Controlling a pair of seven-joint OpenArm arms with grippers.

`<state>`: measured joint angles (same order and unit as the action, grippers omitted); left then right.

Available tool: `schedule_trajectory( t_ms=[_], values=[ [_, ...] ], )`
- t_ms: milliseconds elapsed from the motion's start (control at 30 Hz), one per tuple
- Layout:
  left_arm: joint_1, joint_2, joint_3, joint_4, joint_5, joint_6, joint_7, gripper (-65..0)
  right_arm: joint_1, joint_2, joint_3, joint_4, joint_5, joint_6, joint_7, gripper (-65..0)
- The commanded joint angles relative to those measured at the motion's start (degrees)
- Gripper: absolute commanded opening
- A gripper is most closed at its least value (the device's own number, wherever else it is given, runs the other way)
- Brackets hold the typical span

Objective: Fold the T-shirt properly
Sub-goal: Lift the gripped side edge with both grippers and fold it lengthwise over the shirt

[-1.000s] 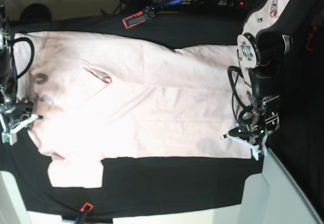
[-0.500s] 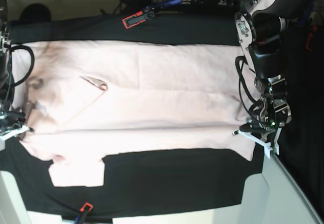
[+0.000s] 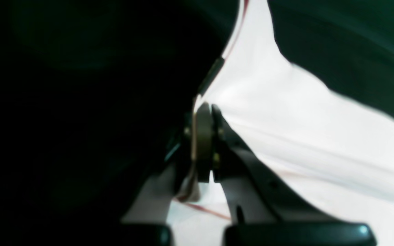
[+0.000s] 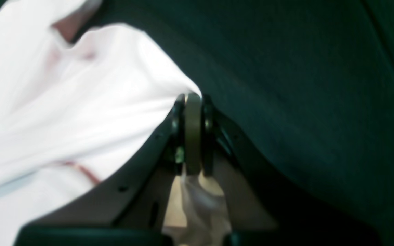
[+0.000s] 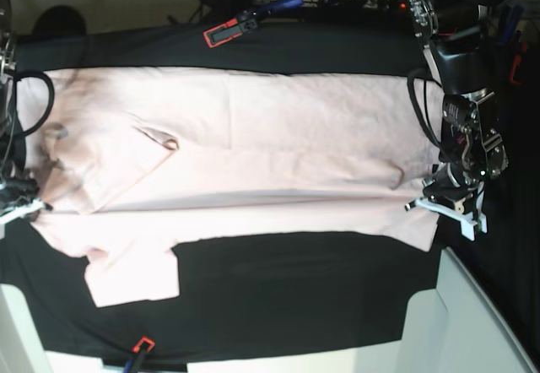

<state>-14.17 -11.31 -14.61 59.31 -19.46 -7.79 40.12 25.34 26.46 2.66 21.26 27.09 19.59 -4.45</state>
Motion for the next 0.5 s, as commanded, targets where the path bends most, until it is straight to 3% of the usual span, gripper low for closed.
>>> schedule_trajectory(
  t_ms=[0,133,367,467],
  values=[
    [-0.64,-0.86,-0.03,1.22,0.43,0.19,-1.31,-65.0,1.43,1.54,0.2,0.85,0.56,-0.56,0.36,-65.0],
    [0.86,-0.95,-0.2,1.22,0.43,0.19,-1.22,-65.0,1.43,1.54,0.47,0.85,0.82,-0.56,-4.83,-65.0],
    [5.25,-0.95,-0.03,7.99,0.43,0.19,-1.13,-65.0,-0.68,1.63,0.47,0.94,0.91,-0.56,-4.91,-65.0],
    [6.92,-0.95,-0.03,11.24,0.43,0.19,1.16,-65.0,-4.11,2.25,2.49,6.57,0.91,-0.47,-4.83,-65.0]
  ],
)
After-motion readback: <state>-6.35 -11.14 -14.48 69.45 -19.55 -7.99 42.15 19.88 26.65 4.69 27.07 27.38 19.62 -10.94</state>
